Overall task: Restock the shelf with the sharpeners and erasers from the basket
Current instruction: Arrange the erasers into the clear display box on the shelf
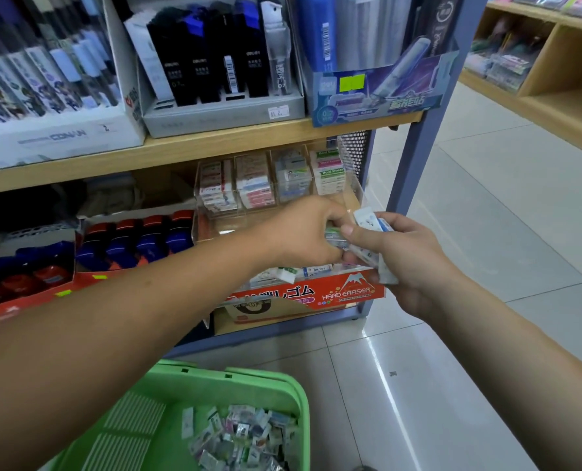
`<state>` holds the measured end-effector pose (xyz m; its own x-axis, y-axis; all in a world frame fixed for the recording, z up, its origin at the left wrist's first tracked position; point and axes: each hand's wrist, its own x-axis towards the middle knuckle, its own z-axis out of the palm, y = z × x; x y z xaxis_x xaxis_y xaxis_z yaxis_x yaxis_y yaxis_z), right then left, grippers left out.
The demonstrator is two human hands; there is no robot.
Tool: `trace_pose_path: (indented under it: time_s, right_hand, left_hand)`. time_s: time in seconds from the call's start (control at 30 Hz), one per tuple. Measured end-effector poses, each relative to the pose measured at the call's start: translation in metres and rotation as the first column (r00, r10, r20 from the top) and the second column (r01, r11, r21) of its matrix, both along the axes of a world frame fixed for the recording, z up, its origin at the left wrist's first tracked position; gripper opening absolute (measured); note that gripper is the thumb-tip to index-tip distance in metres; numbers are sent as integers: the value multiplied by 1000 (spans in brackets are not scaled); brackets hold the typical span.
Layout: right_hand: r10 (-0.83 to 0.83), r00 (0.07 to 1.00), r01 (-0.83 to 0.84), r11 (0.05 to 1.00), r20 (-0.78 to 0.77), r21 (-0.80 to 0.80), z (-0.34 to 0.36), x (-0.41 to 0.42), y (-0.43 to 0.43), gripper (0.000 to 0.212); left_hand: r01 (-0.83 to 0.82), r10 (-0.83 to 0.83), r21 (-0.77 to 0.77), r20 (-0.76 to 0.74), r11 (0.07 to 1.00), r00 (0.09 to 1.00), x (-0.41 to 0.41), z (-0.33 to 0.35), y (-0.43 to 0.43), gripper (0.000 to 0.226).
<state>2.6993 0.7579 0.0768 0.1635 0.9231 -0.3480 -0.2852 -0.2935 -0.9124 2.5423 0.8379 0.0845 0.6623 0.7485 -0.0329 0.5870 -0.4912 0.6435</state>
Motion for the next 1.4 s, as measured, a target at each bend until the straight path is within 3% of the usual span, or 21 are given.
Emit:
trace_pose_path:
  time_s: [0.13,0.3,0.4,0.57,0.73,1.0,1.23,1.4]
  right_hand:
    - [57,998,-57,998,7,-30,0,-10,7,45]
    - [-69,996,68,998,61,18,2,-22,15,37]
    - [-81,989,78,996,122,30,2,-30,19,34]
    - [-123,984,117,992,132,53,3,-41,27,32]
    - [-261,957,255,965,130,60,-4,-34,34,30]
    - [-246,957,238,969,156,71,-12,-33,36,33]
    - [-236,956,225,971,175,78,-13,-33,37,33]
    - [-238,955,226,970,177,86,-13,-33,36,32]
  left_hand:
    - [-30,32,-70,31,997,999,-21,2,2,29]
    - [-119,143,-212,104,970,984,-57,5,6,49]
    - [-160,180,-150,131,976,975,-72,3,6,63]
    - [-237,245,-71,148,969,958,-78,6,17,35]
    - [-432,431,99,29,897,902,-77,0,53,32]
    - [-370,384,138,-88,919,919,-40,-22,75,24]
    - [-271,271,40,-267,962,925,-35,-18,88,17]
    - [-240,264,112,-346,964,900,-31,-17,92,17]
